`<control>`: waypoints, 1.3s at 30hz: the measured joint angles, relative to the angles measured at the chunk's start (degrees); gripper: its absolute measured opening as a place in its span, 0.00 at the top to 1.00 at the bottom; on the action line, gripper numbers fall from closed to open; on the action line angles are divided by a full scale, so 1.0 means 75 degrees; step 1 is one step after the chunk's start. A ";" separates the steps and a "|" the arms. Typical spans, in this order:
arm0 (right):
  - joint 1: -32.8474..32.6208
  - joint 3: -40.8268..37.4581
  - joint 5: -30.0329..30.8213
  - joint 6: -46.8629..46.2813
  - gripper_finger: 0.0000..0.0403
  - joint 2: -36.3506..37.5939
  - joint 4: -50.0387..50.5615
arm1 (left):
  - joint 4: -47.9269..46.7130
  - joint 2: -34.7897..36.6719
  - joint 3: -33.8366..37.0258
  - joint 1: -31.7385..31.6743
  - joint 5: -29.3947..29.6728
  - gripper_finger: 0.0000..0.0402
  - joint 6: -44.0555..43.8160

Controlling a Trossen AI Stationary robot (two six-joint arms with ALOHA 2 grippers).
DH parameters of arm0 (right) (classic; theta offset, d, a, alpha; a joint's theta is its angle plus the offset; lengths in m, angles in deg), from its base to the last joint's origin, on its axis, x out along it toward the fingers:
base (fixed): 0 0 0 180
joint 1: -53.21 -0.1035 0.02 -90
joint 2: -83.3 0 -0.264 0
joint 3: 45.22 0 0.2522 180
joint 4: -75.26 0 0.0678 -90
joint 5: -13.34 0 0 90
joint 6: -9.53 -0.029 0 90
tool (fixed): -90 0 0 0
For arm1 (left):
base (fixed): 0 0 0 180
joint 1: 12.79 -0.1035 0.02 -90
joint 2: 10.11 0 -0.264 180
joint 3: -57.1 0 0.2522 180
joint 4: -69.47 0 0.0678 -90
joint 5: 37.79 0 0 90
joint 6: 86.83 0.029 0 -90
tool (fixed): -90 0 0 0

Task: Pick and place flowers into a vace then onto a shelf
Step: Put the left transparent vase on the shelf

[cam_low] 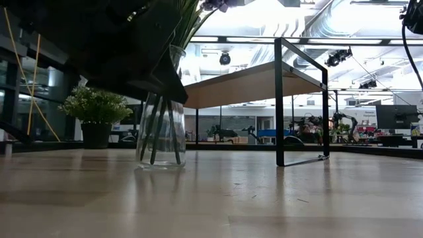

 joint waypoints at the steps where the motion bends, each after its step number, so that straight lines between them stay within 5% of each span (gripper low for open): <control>1: 0.0000 0.0000 0.0000 0.0000 0.50 0.0000 0.0000 | -0.0002 0.0000 0.0000 0.0000 0.0000 0.05 0.0114; 32: 0.0000 0.0000 0.0002 0.0001 0.50 0.0000 0.0032 | 0.0520 0.0000 -0.0003 0.0000 0.0968 0.06 0.0254; 39: 0.0000 0.0000 0.0005 0.0000 0.50 0.0000 0.0032 | 0.0528 0.0000 -0.0003 0.0000 0.0997 0.20 -0.0009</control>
